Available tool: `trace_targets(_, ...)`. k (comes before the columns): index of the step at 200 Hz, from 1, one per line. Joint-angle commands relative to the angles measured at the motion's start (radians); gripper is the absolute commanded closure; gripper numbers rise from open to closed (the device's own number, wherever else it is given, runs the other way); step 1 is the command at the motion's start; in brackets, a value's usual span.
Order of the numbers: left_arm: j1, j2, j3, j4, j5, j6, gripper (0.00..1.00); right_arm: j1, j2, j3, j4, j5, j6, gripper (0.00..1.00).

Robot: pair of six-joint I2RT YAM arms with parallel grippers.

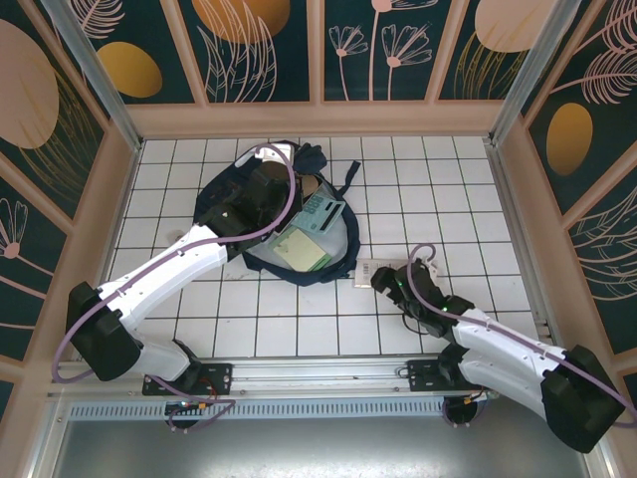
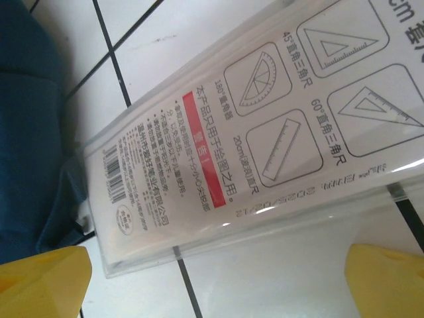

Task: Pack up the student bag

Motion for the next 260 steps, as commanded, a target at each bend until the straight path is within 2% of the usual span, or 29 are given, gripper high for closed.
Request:
trace_targets(1, -0.001, -0.021, 0.019, 0.102, -0.009, -0.015, 0.94, -0.066, 0.030, -0.044, 0.082, -0.069, 0.014, 0.01)
trace_targets(20, -0.001, -0.020, 0.028, 0.094, -0.004, -0.014, 0.94, -0.142, 0.045, -0.065, 0.152, -0.135, 0.004, 0.01)
trace_targets(42, -0.001, -0.026, 0.025, 0.095, -0.008, -0.015, 0.94, -0.185, 0.058, -0.047, 0.193, -0.082, -0.035, 0.01)
trace_targets(76, -0.001, -0.021, 0.025, 0.091, -0.004, -0.014, 0.94, -0.268, 0.137, 0.025, 0.263, -0.089, -0.119, 0.01)
trace_targets(137, 0.000, -0.031, 0.017, 0.089, -0.010, -0.013, 0.94, -0.286, 0.288, 0.184, 0.250, -0.067, -0.217, 0.01)
trace_targets(168, -0.001, -0.030, 0.015, 0.090, -0.013, -0.010, 0.94, -0.286, 0.284, 0.220, 0.199, -0.062, -0.230, 0.01)
trace_targets(235, 0.000, -0.022, 0.008, 0.098, -0.013, -0.005, 0.94, -0.301, 0.318, 0.253, 0.072, 0.119, -0.259, 0.01)
trace_targets(260, 0.000, -0.024, 0.005, 0.100, -0.015, -0.004, 0.94, -0.328, 0.383, 0.262, 0.088, 0.125, -0.272, 0.01)
